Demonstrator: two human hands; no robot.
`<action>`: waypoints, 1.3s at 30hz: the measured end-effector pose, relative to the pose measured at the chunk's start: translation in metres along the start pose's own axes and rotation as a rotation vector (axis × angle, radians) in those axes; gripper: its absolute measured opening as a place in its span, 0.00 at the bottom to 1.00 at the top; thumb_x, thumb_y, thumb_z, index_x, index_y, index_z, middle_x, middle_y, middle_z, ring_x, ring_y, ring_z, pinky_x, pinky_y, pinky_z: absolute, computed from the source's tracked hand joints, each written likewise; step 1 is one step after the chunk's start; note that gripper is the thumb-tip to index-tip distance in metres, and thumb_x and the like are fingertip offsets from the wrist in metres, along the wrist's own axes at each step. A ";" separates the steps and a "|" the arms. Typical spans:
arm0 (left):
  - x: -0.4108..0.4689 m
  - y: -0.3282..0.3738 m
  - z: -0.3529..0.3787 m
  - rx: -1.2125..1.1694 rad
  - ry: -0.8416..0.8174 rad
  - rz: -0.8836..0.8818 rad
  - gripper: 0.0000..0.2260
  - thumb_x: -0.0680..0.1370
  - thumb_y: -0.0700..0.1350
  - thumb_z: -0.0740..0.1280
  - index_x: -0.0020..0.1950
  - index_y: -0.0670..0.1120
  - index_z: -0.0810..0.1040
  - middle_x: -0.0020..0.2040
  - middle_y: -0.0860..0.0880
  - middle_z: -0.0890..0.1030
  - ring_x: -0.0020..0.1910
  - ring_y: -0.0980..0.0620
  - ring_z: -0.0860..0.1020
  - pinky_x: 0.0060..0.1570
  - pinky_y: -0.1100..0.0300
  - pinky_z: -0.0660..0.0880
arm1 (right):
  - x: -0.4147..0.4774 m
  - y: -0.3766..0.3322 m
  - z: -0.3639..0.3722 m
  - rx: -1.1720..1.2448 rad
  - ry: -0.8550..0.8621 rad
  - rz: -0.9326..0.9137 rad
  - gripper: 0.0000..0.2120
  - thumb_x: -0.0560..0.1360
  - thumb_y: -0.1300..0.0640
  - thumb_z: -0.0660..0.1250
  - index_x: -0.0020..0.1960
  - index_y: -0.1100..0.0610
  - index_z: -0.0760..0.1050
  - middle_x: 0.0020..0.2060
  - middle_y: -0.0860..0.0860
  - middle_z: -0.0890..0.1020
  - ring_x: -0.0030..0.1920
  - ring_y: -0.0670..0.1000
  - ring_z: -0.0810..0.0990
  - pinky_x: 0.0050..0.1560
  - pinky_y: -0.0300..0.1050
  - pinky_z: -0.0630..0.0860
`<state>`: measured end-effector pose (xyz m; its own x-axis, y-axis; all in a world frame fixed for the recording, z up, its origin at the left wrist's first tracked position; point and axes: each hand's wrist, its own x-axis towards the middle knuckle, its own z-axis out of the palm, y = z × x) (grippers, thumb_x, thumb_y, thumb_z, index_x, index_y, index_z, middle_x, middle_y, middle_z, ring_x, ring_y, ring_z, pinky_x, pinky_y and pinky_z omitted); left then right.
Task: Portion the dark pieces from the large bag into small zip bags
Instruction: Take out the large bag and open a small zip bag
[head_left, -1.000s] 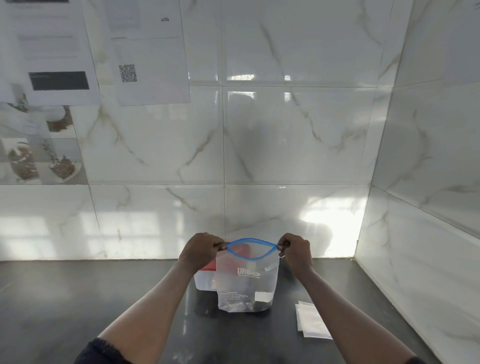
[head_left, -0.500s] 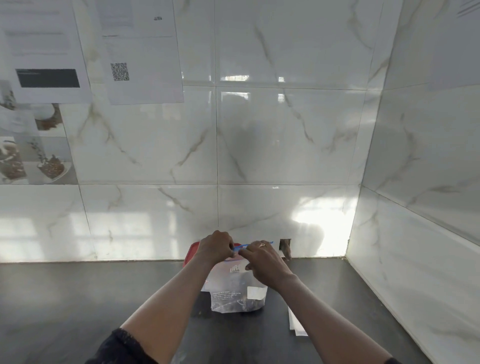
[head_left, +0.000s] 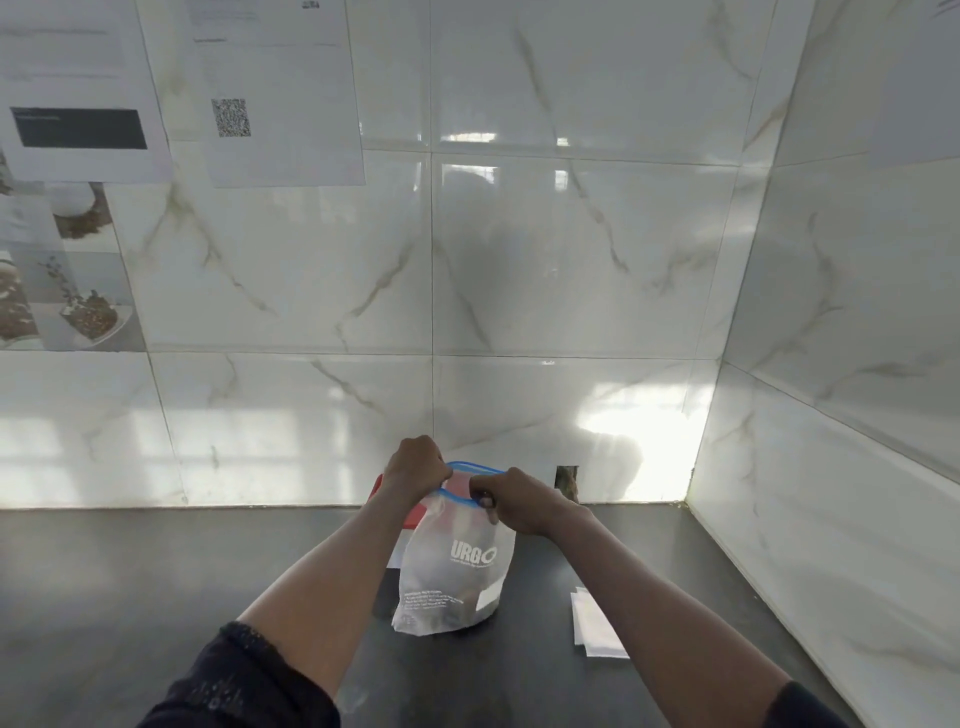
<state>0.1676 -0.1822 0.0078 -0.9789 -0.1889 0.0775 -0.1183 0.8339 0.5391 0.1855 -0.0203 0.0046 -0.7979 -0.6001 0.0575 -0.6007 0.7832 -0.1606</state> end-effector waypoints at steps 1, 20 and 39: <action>-0.001 -0.001 0.002 -0.023 0.012 -0.001 0.04 0.68 0.39 0.68 0.34 0.40 0.78 0.34 0.41 0.79 0.42 0.41 0.80 0.34 0.60 0.68 | 0.000 -0.001 0.000 -0.002 0.010 -0.001 0.10 0.78 0.63 0.54 0.51 0.56 0.73 0.42 0.56 0.70 0.41 0.55 0.69 0.41 0.43 0.64; -0.010 0.025 0.017 0.416 0.211 0.201 0.20 0.72 0.49 0.66 0.64 0.49 0.73 0.60 0.49 0.75 0.60 0.47 0.73 0.58 0.53 0.67 | -0.013 0.055 0.015 0.377 0.452 0.280 0.06 0.77 0.61 0.63 0.52 0.59 0.77 0.49 0.56 0.80 0.50 0.58 0.79 0.50 0.48 0.74; -0.056 0.068 0.193 0.281 -0.385 0.286 0.20 0.74 0.48 0.68 0.63 0.43 0.72 0.62 0.43 0.73 0.61 0.43 0.74 0.59 0.53 0.71 | -0.107 0.148 0.127 0.544 0.136 1.121 0.19 0.73 0.53 0.71 0.59 0.61 0.76 0.59 0.58 0.79 0.60 0.58 0.78 0.53 0.45 0.74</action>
<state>0.1822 -0.0147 -0.1222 -0.9625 0.2243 -0.1524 0.1727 0.9403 0.2932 0.1885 0.1396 -0.1503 -0.8737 0.3993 -0.2779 0.4845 0.6634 -0.5702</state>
